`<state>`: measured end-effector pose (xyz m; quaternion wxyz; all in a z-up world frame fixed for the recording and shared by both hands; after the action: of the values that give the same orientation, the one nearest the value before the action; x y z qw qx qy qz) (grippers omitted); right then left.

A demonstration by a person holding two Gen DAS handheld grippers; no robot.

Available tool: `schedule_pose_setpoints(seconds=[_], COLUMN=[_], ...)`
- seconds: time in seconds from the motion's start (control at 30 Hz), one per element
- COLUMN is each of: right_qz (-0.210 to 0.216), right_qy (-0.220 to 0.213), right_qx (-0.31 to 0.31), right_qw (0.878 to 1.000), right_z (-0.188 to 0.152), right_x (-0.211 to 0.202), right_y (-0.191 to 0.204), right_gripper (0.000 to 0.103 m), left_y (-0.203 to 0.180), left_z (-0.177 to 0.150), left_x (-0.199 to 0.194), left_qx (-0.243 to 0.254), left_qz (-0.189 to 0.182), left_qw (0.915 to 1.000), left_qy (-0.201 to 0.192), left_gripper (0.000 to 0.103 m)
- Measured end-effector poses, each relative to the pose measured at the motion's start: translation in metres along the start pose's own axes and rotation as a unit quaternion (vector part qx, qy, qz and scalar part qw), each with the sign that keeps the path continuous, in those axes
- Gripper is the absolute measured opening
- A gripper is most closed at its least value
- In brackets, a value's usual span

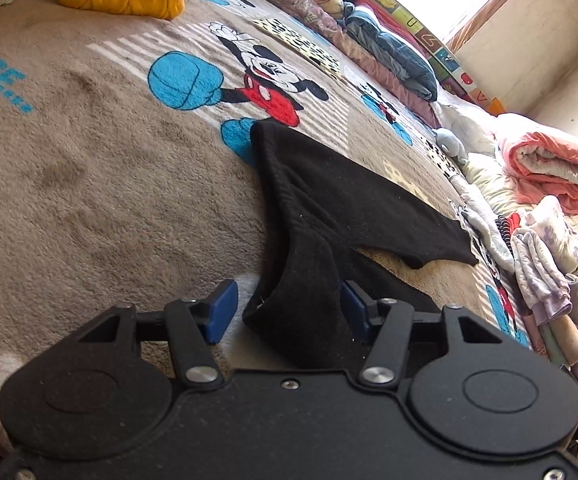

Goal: Fold clothes

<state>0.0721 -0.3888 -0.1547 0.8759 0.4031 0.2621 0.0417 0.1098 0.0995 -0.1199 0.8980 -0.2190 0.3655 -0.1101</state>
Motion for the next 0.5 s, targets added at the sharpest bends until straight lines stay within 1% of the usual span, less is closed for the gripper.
schedule_pose_setpoints(seconds=[0.03,0.07,0.1,0.13,0.17,0.2,0.3,0.4,0.47,0.5], right_qz=[-0.001,-0.003,0.002,0.008,0.013,0.019,0.035,-0.022,-0.043,-0.04], right_qy=[0.005,0.008,0.001,-0.006,-0.013,-0.02,-0.041,-0.019,-0.01,-0.018], right_qx=[-0.017,-0.032,-0.031,-0.03,-0.029,-0.028,-0.025,-0.026,-0.01,0.002], right_qw=[1.0,0.999,1.0,1.0,0.999,0.999,0.998,0.999,0.999,0.999], right_z=[-0.002,-0.005,-0.004,-0.004,-0.003,-0.003,-0.001,0.0,-0.001,0.0], right_x=[0.002,0.004,0.0,-0.003,-0.007,-0.01,-0.021,-0.009,0.0,-0.003], right_y=[0.003,0.005,0.007,0.009,0.01,0.012,0.017,-0.001,-0.012,-0.014], right_gripper=[0.063,0.053,0.03,0.021,0.01,0.01,0.009,0.009,0.01,0.017], left_y=[-0.001,-0.001,-0.001,0.0,0.0,0.002,0.004,0.005,0.006,0.005], left_z=[-0.001,-0.002,-0.003,-0.005,-0.005,-0.005,-0.006,-0.007,-0.005,-0.004], left_x=[0.001,0.002,0.004,0.005,0.006,0.005,0.005,0.006,0.005,0.003], left_qx=[0.003,0.007,0.011,0.015,0.017,0.013,0.008,0.009,0.002,0.002], left_qz=[0.001,0.007,0.012,0.017,0.021,0.02,0.015,0.017,0.011,0.01], left_qw=[1.0,1.0,0.9999,0.9997,0.9996,0.9997,0.9998,0.9998,0.9999,0.9999], left_qy=[0.0,0.001,0.002,0.002,0.003,0.003,0.004,0.006,0.008,0.006], left_gripper=[0.046,0.042,0.032,0.026,0.024,0.022,0.022,0.022,0.024,0.025])
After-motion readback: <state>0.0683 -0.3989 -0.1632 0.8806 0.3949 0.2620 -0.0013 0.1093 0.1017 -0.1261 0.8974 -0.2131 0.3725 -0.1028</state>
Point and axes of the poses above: each gripper's, at about its wrist camera, not at the fingertips, and x roughly the way its jaws point, y to its left, z to its top, the point moved 7 cm from there along x, roughly the way its jaws point, and after that the axes turned 7 degrees about x, right-handed, at the moved point
